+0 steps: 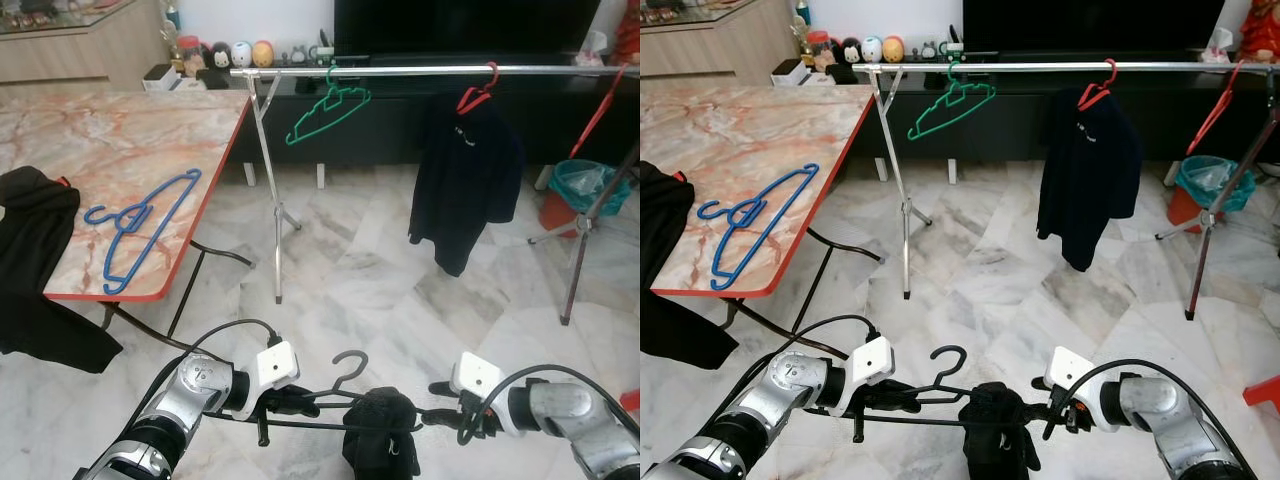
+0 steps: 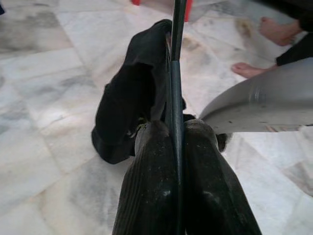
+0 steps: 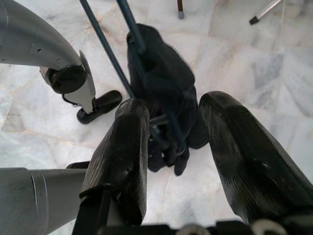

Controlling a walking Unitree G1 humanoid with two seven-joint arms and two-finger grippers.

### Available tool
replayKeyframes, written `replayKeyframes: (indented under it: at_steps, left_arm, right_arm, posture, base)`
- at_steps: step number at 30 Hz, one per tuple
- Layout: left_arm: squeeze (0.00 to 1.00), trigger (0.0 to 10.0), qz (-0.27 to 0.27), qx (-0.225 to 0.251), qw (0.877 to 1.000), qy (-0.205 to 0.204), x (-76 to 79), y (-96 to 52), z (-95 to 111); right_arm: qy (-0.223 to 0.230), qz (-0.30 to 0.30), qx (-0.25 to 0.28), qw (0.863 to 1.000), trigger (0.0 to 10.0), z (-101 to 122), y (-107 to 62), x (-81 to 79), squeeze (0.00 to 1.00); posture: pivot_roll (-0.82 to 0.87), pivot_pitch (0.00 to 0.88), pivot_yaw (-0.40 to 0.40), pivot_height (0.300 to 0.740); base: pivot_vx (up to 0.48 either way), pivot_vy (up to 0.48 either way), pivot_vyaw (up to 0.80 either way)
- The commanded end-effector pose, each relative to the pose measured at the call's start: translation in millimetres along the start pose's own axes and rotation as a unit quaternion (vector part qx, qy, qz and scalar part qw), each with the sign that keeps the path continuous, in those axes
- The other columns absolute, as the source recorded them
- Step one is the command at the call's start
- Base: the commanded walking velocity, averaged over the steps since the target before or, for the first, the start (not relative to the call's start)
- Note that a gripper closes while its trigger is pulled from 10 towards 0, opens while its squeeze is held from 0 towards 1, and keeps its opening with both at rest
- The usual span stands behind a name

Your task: Hang hanger

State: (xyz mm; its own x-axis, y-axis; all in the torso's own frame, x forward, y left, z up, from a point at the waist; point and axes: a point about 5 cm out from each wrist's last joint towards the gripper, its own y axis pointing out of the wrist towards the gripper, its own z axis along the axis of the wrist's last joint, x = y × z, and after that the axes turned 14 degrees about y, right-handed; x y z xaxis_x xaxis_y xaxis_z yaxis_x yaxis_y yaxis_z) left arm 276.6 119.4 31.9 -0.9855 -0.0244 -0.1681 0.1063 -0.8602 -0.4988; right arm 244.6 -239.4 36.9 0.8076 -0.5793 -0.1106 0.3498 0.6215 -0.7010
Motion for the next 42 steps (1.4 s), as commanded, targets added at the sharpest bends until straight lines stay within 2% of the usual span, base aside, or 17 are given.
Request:
replayKeyframes:
  at_steps: [1,2,3,7,10,14,18,21,24,27,33,42]
  left_arm:
    - [0.0,1.4,-0.006,0.011,1.0,0.012,-6.2,-7.9,6.1]
    - [0.0,2.2,-0.013,0.012,1.0,0.013,-6.6,-9.5,7.2]
    - [0.0,10.0,-0.023,0.009,1.0,0.015,-6.4,-11.6,7.1]
    - [0.0,10.0,-0.065,-0.005,0.998,0.025,-4.2,-18.5,7.4]
    - [0.0,10.0,-0.066,-0.001,0.998,0.024,-4.4,-18.8,8.7]
    - [0.0,10.0,-0.068,0.001,0.997,0.024,-3.8,-18.3,10.2]
    - [0.0,10.0,-0.074,0.002,0.997,0.024,-2.5,-18.5,12.1]
    - [0.0,10.0,-0.074,0.003,0.997,0.024,-2.5,-18.4,12.2]
    - [0.0,10.0,-0.073,0.002,0.997,0.025,-2.8,-18.3,12.6]
    - [0.0,10.0,-0.073,0.003,0.997,0.024,-2.2,-18.1,12.9]
    - [0.0,10.0,-0.073,0.003,0.997,0.022,-1.5,-17.7,13.3]
    - [0.0,10.0,-0.071,0.001,0.997,0.021,-1.6,-18.1,13.4]
  right_arm:
    - [-0.001,0.002,-0.008,1.0,10.0,-6.1,2.3,-2.3,0.0]
    - [0.001,0.005,-0.009,1.0,10.0,-7.6,2.7,-3.1,0.0]
    - [-0.001,0.004,-0.008,1.0,10.0,-7.6,3.3,-3.0,0.0]
    - [0.002,-0.008,-0.005,1.0,10.0,-5.9,7.1,2.0,0.0]
    - [0.004,0.009,-0.007,1.0,10.0,-6.3,9.3,-0.7,0.0]
    - [0.018,0.036,0.029,0.999,10.0,0.8,16.0,-6.3,0.0]
    - [0.05,0.075,0.067,0.994,10.0,7.8,20.3,-11.0,0.0]
    - [0.057,0.092,0.07,0.992,10.0,8.8,21.3,-13.8,0.0]
    - [0.048,0.102,0.054,0.992,10.0,6.0,22.8,-16.7,0.0]
    - [0.053,0.098,0.044,0.993,10.0,2.1,24.1,-15.9,0.0]
    - [0.06,0.124,0.018,0.99,10.0,-3.1,25.6,-20.6,0.0]
    - [0.055,0.12,-0.005,0.991,10.0,-7.6,31.1,-22.2,0.0]
  posture:
    - [-0.02,0.001,0.053,0.74]
    - [-0.02,0.001,0.053,0.74]
    - [-0.01,0.0,0.054,0.74]
    - [-0.01,0.0,0.054,0.74]
    - [-0.01,0.0,0.052,0.74]
    - [-0.01,0.0,0.051,0.74]
    - [0.0,0.0,0.051,0.74]
    - [0.0,0.0,0.051,0.74]
    - [0.0,0.0,0.05,0.74]
    - [0.0,0.0,0.051,0.74]
    - [0.0,0.0,0.051,0.74]
    - [0.0,0.0,0.052,0.74]
  base:
    - [0.0,0.0,0.0]
    - [0.0,0.0,0.0]
    - [0.0,0.0,0.0]
    - [0.0,0.0,0.0]
    - [0.0,0.0,0.0]
    - [0.0,0.0,0.0]
    - [0.0,0.0,0.0]
    - [0.0,0.0,0.0]
    - [0.0,0.0,0.0]
    - [0.0,0.0,0.0]
    - [0.0,0.0,0.0]
    - [0.0,0.0,0.0]
